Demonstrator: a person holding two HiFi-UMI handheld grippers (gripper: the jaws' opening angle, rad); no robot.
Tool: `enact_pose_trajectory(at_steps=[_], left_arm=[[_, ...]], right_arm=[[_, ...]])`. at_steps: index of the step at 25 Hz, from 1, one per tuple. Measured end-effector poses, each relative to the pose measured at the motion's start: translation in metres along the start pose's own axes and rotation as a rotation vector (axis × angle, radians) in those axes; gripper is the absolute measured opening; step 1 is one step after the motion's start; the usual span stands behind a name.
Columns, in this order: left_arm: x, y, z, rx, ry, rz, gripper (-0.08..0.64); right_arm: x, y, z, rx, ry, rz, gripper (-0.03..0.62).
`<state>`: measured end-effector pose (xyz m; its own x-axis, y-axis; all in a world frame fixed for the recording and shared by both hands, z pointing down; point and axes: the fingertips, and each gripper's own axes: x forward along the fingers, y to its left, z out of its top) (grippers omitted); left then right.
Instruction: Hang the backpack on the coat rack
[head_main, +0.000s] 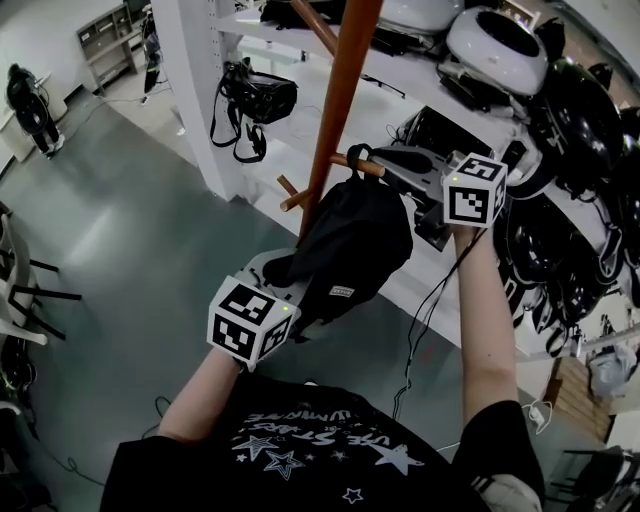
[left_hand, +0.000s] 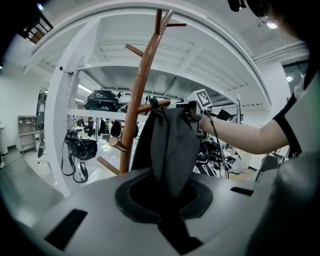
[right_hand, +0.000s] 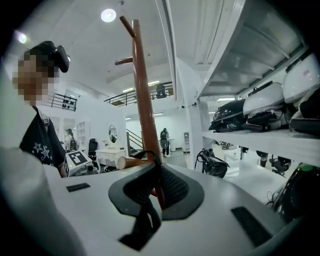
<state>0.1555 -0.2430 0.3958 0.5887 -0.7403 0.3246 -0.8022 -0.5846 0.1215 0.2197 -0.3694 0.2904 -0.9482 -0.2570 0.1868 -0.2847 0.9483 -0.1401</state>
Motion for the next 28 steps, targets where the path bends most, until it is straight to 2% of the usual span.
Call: enact_pose_trajectory(at_steps=[6, 17, 23, 28], left_arm=[[0.008, 0.023, -0.015, 0.009, 0.047, 0.023, 0.051], [0.015, 0.054, -0.038, 0.009, 0.087, 0.043, 0.052], [0.02, 0.062, -0.052, 0.036, 0.103, 0.021, 0.055], [0.022, 0.069, -0.063, 0.072, 0.115, 0.005, 0.068]], right_arm=[[0.024, -0.013, -0.015, 0.031, 0.0, 0.012, 0.032], [0.048, -0.014, -0.021, 0.114, -0.129, 0.059, 0.035], [0.052, -0.005, -0.028, 0.11, -0.152, 0.023, 0.067], [0.059, 0.001, -0.035, 0.06, -0.119, -0.037, 0.078]])
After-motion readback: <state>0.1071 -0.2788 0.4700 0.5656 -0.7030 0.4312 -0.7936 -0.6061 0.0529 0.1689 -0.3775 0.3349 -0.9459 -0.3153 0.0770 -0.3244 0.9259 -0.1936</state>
